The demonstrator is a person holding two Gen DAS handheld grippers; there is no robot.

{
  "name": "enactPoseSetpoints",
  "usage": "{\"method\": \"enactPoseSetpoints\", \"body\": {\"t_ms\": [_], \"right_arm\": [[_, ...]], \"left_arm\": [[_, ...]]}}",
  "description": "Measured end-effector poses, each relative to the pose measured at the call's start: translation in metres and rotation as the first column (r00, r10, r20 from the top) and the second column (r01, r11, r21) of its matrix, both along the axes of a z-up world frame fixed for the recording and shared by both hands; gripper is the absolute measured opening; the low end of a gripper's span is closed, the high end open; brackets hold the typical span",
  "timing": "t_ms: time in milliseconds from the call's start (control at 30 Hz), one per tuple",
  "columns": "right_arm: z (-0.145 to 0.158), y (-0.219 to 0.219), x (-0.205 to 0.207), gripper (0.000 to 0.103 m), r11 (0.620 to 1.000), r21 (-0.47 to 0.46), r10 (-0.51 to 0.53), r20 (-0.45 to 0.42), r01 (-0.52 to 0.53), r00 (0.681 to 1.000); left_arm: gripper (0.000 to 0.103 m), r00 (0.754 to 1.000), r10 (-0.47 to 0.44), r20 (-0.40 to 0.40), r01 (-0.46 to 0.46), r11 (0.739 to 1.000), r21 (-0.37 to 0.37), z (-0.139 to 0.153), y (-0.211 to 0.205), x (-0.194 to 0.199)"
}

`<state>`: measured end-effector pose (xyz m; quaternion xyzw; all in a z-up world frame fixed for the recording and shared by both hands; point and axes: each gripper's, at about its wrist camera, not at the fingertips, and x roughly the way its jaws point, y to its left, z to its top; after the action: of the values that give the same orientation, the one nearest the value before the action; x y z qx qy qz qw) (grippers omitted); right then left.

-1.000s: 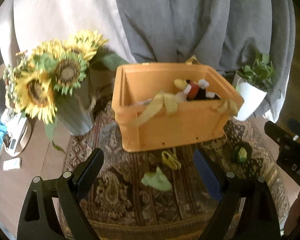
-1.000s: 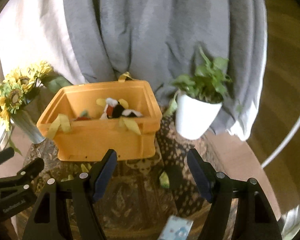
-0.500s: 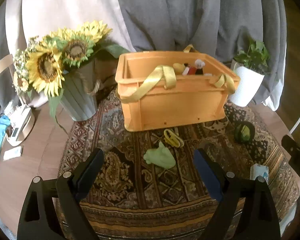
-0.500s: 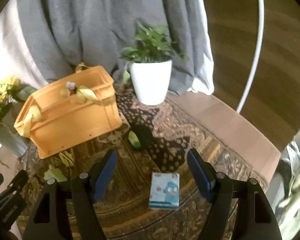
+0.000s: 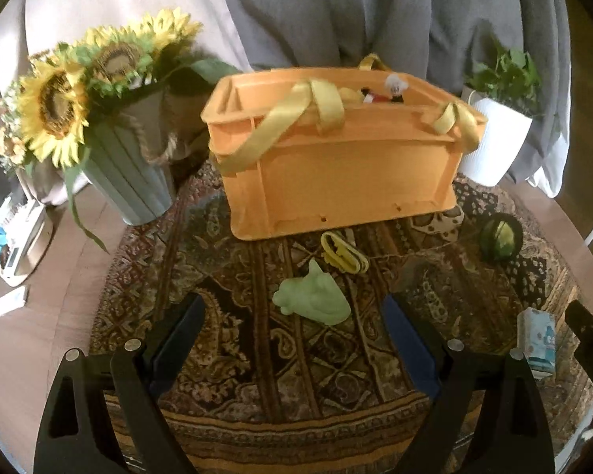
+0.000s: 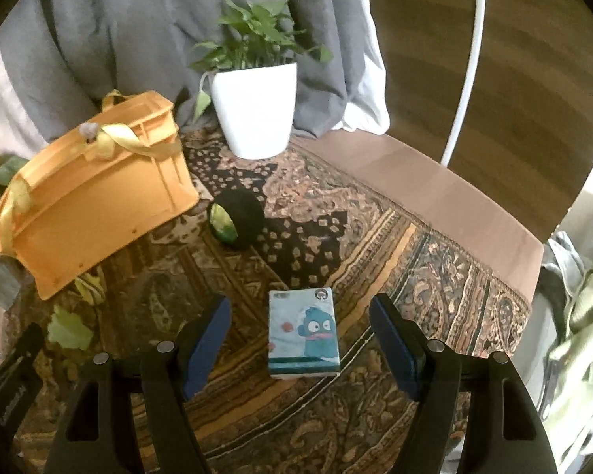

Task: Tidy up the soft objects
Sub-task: 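Grasp the green frog plush with the left tool while the right tool grasps the blue card packet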

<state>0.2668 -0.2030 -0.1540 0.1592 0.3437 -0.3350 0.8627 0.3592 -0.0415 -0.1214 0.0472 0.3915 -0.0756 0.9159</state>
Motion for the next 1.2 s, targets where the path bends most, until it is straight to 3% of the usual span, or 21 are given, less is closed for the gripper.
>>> {"method": "enactPoseSetpoints", "body": {"t_ms": [233, 967, 1200], "right_arm": [[-0.02, -0.006, 0.016, 0.073, 1.0, 0.011, -0.021, -0.051, 0.021, 0.998], [-0.063, -0.02, 0.037, 0.073, 0.998, 0.039, -0.044, -0.168, 0.051, 0.985], [-0.067, -0.023, 0.04, 0.068, 0.998, 0.055, -0.03, -0.17, 0.04, 0.985]], "left_arm": [[0.092, 0.998, 0.015, -0.068, -0.014, 1.0, 0.007, -0.028, -0.008, 0.019], [0.091, 0.996, 0.049, -0.079, -0.046, 0.998, 0.044, -0.054, -0.02, 0.041], [0.073, 0.993, 0.025, -0.119, -0.022, 0.999, 0.027, -0.06, -0.022, 0.047]]}}
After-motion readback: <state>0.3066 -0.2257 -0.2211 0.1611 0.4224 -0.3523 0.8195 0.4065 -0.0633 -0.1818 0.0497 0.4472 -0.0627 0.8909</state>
